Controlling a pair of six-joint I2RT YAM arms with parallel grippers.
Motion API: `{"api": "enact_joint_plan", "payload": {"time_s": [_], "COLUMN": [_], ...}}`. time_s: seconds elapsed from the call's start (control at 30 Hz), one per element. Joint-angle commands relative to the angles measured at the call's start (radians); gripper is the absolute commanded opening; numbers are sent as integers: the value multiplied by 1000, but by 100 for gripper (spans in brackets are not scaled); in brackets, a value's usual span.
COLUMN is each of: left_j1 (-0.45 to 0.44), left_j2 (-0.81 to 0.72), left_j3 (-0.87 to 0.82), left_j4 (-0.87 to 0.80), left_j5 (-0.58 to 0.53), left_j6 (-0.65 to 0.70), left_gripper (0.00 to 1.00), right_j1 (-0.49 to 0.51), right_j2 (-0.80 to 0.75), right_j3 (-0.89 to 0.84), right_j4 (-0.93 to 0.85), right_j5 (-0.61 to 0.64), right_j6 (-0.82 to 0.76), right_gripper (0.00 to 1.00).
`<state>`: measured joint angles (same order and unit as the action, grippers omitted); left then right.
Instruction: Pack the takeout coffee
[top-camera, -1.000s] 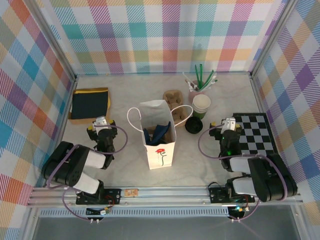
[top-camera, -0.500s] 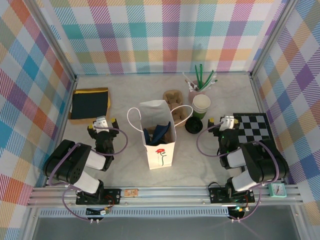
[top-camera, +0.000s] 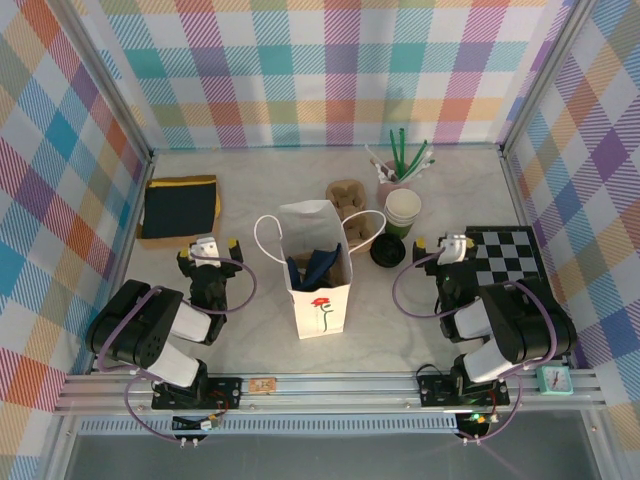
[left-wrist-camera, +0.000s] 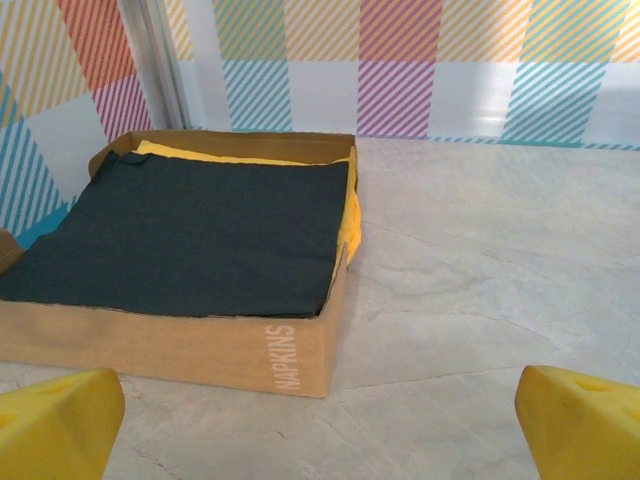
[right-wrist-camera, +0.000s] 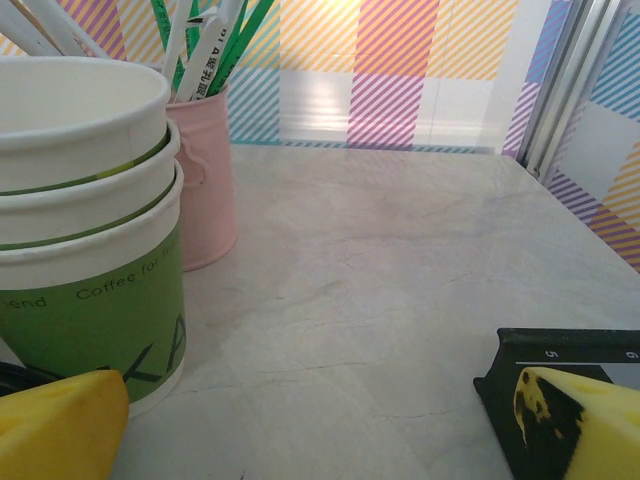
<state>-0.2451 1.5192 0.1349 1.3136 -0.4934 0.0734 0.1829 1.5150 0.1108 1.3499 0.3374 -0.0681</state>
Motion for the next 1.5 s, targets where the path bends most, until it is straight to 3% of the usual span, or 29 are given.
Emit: {"api": "enact_joint_plan", "payload": {"time_s": [0.0, 0.5, 0.7, 1.47], "left_j1": [11, 10, 9, 7], "left_j2": [-8, -8, -28, 55], "left_j3": [-10, -9, -13, 26], "left_j4": [41, 41, 37, 36], "left_j5": [27, 50, 71, 115], "left_j6": [12, 26, 37, 61], "left_gripper": [100, 100, 100, 100], "right_j1": [-3, -3, -2, 1], "right_j2": [-13, 0, -59, 20], "right_j3": [-8, 4, -4, 16], "right_j4": [57, 57, 21, 56], "right_j5": [-20, -12, -11, -14], "right_j6": [-8, -9, -12, -19], "right_gripper": [99, 99, 99, 99]}}
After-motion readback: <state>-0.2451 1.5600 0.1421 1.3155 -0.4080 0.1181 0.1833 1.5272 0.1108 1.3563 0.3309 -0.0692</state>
